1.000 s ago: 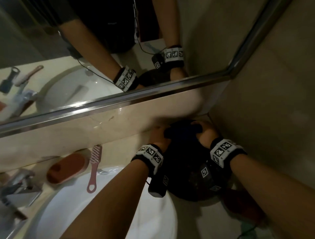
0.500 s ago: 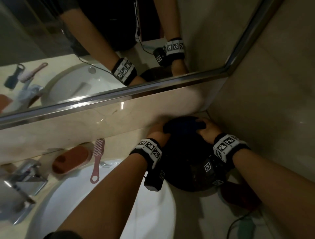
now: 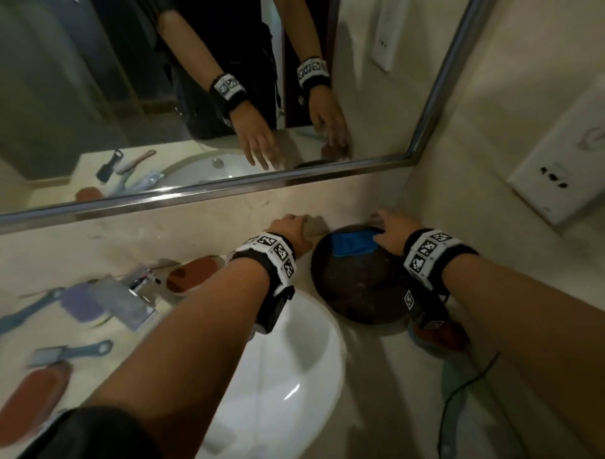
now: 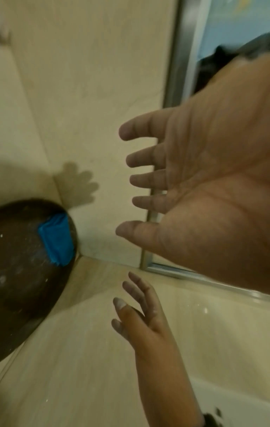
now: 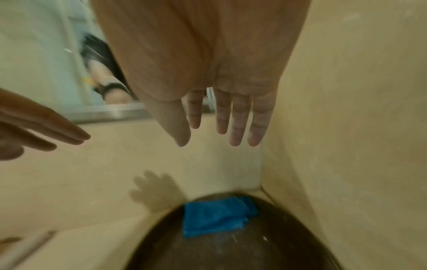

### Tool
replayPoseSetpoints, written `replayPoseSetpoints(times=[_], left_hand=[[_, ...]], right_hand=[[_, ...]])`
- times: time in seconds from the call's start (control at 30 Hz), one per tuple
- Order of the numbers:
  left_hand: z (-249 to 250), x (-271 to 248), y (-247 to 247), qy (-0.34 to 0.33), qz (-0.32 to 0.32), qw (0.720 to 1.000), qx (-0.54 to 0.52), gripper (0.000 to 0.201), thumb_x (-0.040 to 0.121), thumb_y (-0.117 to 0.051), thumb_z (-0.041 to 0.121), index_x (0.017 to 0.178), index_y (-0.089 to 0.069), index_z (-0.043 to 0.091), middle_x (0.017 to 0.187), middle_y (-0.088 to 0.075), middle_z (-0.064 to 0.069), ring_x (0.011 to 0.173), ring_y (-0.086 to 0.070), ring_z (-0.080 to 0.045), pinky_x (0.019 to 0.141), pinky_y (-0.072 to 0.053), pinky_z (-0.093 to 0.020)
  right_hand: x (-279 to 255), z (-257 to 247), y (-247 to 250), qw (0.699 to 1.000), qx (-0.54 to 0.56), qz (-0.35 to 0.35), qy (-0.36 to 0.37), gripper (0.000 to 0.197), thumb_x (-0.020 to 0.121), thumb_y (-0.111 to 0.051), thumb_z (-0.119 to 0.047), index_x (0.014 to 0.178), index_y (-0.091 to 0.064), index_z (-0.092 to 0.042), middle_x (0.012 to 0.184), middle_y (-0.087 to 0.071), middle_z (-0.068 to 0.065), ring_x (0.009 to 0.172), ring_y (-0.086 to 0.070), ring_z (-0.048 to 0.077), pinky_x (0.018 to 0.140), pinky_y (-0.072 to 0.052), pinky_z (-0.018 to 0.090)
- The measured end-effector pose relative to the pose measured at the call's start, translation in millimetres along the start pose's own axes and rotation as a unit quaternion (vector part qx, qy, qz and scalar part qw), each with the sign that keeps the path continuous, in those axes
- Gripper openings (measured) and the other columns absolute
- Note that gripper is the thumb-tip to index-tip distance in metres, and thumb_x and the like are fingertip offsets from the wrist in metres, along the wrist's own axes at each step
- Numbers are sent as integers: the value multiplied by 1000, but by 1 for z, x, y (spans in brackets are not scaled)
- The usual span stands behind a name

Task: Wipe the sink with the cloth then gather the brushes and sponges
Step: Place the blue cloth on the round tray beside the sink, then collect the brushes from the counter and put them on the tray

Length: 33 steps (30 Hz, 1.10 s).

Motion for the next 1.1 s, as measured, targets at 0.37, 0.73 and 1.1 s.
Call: replayPoseSetpoints(times=[0.37,0.73,1.1], left_hand=[[-56,-103,13,33,62,997,16,63,88,-58,32,144,-32,19,144,-37,-13,129,-41,-35,107,-38,-45],[-133,-249,5,164,142,976,-18,56,86,-59,26,138,-40,20,140,-45,-10,125,-46,-32,103,-41,-40],[-250,-415,-44,346,130,927,-68,60,86,-62,27,141,-37,19,139,-44,-15,124,-47,-34,102,-41,-38]], right_hand=[[-86,-72,-10,996,-69,23,48,49,88,-55,-23,133,-39,-26,133,-39,11,116,-49,33,101,-44,42],[-144,-156,-58,981,-56,-1,185,49,87,-56,-19,134,-41,-21,132,-42,17,115,-50,33,96,-43,33],[-213,-257,-152,948,-41,-73,305,51,83,-60,-17,132,-46,-22,128,-53,8,110,-56,27,92,-46,32]])
Point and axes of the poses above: each hand's wrist, its own x-axis towards the middle knuckle, its own y-axis out of the back of the hand, z = x × y, the point moved 8 cm from there along x, towards the middle knuckle
